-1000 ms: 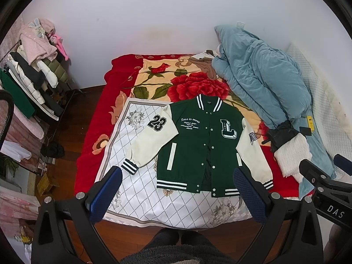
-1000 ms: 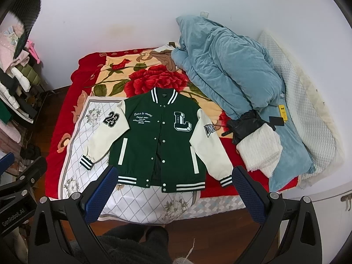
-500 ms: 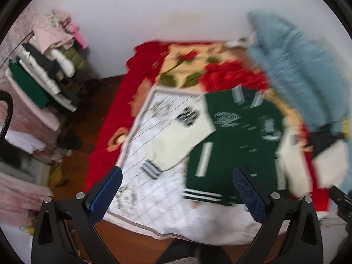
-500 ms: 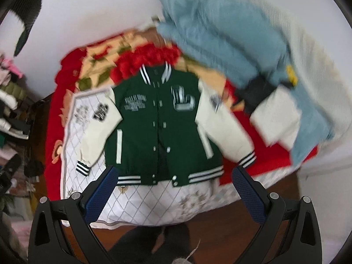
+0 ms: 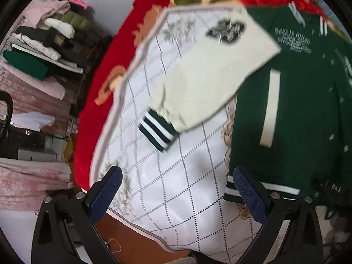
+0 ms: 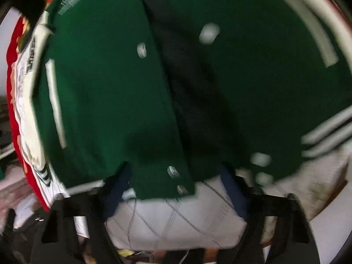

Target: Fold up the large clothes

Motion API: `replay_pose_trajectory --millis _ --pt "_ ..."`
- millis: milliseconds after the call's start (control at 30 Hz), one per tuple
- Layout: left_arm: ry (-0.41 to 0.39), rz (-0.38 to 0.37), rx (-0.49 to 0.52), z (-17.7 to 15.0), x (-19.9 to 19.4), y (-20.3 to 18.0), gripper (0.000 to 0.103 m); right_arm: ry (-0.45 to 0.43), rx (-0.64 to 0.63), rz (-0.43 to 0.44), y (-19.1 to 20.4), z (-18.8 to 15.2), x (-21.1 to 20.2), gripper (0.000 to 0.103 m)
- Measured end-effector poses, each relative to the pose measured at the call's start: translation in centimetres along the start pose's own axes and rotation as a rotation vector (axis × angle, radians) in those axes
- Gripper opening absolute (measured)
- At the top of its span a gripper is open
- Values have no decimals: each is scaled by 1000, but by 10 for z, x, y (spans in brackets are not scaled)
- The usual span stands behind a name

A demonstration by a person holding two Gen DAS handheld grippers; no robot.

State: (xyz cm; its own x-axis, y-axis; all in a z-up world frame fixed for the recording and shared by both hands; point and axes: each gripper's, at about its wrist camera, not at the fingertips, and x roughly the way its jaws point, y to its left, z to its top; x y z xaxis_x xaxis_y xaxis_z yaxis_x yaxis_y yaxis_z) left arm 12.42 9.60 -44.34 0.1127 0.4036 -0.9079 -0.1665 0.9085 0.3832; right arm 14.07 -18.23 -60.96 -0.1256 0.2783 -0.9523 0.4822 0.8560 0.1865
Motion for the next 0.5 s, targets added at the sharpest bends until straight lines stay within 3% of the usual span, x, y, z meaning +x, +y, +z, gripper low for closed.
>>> replay_pose_trajectory --millis 33,67,100,167,333,433,500 --pt "8 -6 2 -2 9 -3 103 -11 7 6 0 0 9 47" --pt "10 -10 10 -5 15 -6 103 -53 3 16 0 -2 8 27" --pt "7 -12 19 -7 20 -10 103 -84 -12 23 1 -5 6 17" --pt "12 -30 38 -10 25 -17 103 -136 -17 48 -3 -19 -2 15" --pt "-2 -71 90 -15 21 -41 103 -226 5 3 -28 -47 -27 15" --pt "-22 -78 133 -13 16 -61 103 -180 24 -24 -37 -45 -20 17" --pt "-44 -71 162 -10 11 -76 103 -127 11 -33 -39 -38 -2 28"
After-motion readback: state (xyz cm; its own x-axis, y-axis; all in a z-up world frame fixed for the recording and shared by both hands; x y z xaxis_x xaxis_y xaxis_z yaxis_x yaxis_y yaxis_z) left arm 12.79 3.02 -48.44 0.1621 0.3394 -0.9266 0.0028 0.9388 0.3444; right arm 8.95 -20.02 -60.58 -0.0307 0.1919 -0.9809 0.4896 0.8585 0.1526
